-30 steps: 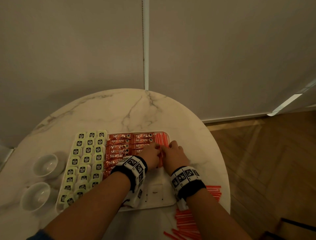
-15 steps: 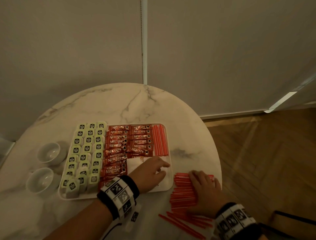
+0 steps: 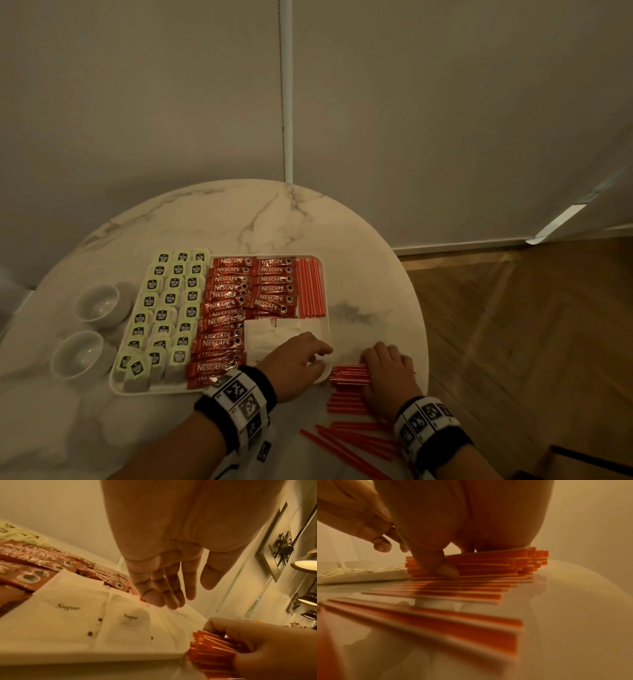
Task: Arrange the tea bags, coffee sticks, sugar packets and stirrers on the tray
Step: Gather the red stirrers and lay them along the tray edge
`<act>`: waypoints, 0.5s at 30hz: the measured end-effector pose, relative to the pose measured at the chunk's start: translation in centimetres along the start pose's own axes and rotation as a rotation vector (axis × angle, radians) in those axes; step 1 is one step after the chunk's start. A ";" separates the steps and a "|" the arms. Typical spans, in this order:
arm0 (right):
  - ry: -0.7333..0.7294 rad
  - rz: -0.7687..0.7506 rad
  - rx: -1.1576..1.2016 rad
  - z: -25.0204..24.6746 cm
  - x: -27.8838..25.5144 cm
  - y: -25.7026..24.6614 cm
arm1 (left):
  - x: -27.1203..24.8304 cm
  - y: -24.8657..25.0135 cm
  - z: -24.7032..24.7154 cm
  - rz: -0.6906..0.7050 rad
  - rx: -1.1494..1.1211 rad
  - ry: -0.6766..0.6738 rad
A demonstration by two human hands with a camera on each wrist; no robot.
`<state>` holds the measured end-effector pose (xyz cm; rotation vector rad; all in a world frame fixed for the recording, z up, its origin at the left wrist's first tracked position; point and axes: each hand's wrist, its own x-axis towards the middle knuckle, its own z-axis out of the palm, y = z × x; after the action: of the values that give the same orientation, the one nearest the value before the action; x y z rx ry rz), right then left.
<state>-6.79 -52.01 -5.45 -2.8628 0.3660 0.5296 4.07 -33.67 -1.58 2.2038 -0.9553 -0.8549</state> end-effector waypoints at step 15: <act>0.161 -0.071 0.931 -6.6 2.7 0.9 | 3.9 4.1 1.7 -0.013 -0.445 0.159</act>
<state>-2.52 -55.02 -0.58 -1.9993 0.3969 0.0611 3.28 -39.48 -0.96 1.8617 -0.6058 -0.7953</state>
